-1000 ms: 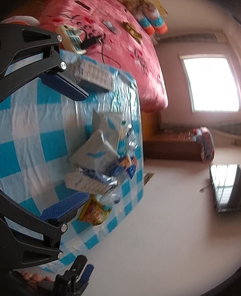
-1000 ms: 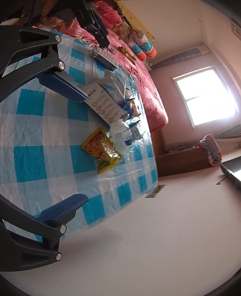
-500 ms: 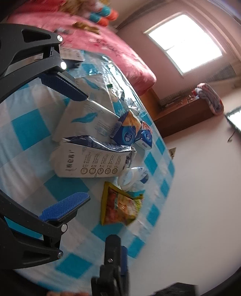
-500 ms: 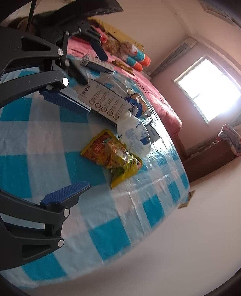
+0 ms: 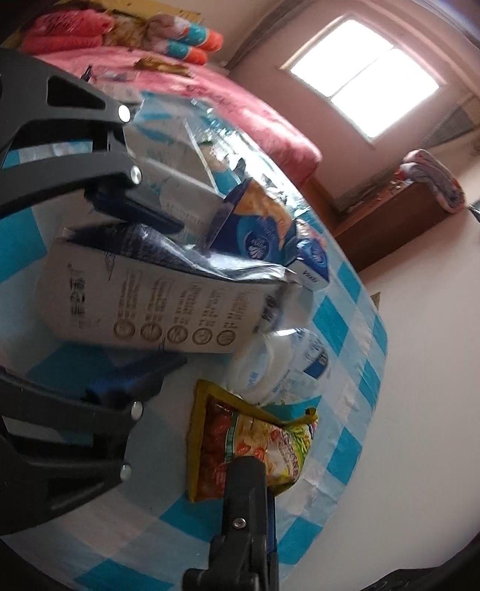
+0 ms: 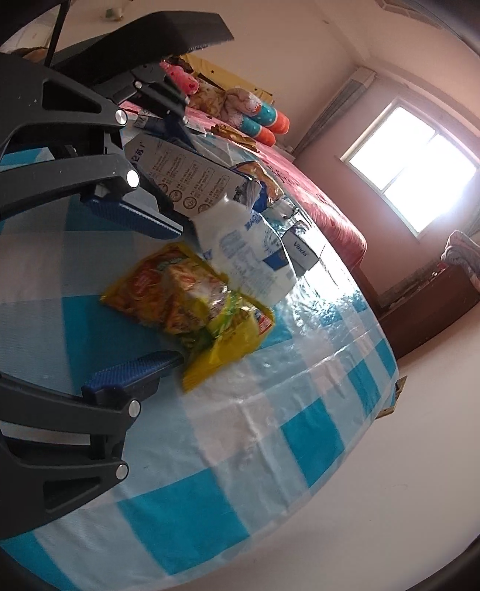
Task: Collect trash
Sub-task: 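Grasp the white milk carton with the left tool while the right tool grasps the yellow snack bag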
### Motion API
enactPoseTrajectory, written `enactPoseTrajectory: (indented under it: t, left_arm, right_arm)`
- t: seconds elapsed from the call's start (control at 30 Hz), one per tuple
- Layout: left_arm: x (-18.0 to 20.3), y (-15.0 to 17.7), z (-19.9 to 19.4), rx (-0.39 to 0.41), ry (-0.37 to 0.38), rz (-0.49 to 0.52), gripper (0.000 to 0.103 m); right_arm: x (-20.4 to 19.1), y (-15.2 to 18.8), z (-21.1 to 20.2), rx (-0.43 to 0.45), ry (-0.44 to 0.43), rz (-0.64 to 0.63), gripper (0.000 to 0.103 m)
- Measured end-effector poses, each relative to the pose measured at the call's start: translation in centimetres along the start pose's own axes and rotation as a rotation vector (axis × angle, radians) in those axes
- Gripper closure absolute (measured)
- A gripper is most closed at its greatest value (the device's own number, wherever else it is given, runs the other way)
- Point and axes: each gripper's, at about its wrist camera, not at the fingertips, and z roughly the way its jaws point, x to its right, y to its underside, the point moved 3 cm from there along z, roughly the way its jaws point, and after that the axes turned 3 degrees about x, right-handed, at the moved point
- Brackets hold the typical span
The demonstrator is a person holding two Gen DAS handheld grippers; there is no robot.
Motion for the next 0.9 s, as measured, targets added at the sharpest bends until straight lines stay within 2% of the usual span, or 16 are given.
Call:
enactPoseTrajectory:
  t: [0.1,0.3,0.53,0.6,0.63,0.83,0.9]
  left_arm:
    - [0.0,0.0,0.1,0.007,0.007,-0.03,0.041]
    - [-1.6,-0.3,-0.1,0.022,0.058,-0.159,0.043]
    - [-4.0,-0.4,-2.7,0.104,0.08,-0.283,0.043]
    - [-4.7,-0.6,-3.4,0.126,0.074,-0.306,0.043]
    - [-5.0,-0.6,-3.7,0.134,0.073,-0.314,0.043]
    - [-6.6,-0.3,-5.3,0.178,0.066,-0.361,0.043]
    - [-7.0,0.0,-5.6,0.183,0.065,-0.375,0.043]
  right_arm:
    - [-0.2,-0.5,0.6,0.015,0.012,-0.019,0.04]
    - [-0.6,-1.6,1.6,0.031,0.054,-0.035,0.039]
    - [-1.7,-1.5,2.2,0.042,0.148,-0.133,0.042]
    - [-2.1,-1.2,2.4,0.045,0.193,-0.178,0.053]
    - [-2.1,-1.2,2.4,0.046,0.189,-0.176,0.057]
    - [-1.8,-1.0,2.0,0.048,0.165,-0.167,0.068]
    - [-2.1,-1.0,1.9,0.056,0.173,-0.184,0.077]
